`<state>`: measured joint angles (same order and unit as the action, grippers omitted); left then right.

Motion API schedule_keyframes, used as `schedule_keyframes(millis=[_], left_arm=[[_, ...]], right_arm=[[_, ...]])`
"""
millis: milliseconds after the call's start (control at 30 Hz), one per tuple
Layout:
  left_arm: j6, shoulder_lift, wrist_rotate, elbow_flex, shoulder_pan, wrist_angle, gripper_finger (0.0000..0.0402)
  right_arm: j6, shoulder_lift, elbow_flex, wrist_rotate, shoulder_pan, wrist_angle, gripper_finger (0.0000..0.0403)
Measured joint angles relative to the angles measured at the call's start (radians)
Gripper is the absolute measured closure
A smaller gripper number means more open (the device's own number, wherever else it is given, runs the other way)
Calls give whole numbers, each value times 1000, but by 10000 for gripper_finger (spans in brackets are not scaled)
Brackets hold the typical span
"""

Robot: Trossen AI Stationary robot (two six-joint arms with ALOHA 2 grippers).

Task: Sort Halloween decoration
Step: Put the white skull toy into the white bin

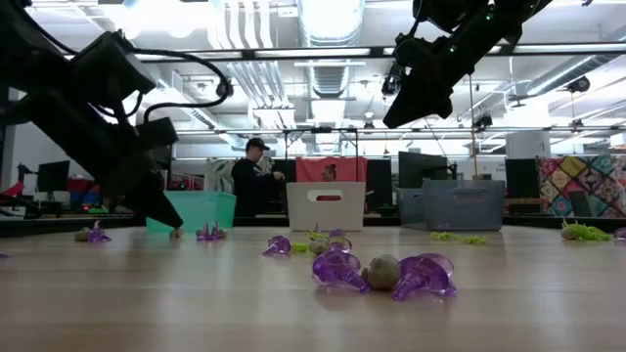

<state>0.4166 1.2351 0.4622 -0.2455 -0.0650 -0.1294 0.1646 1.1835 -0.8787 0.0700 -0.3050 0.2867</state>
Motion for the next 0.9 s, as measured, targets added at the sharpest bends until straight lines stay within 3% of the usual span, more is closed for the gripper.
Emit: schedule_keyframes(millis=[400,900], left_arm=[[5,154,29,-5,-2,-91,255],[15,117,14,-2,1,-80,390]], right_arm=[[1,0,16,0,0,0,321],[8,0,16,0,0,-1,321]])
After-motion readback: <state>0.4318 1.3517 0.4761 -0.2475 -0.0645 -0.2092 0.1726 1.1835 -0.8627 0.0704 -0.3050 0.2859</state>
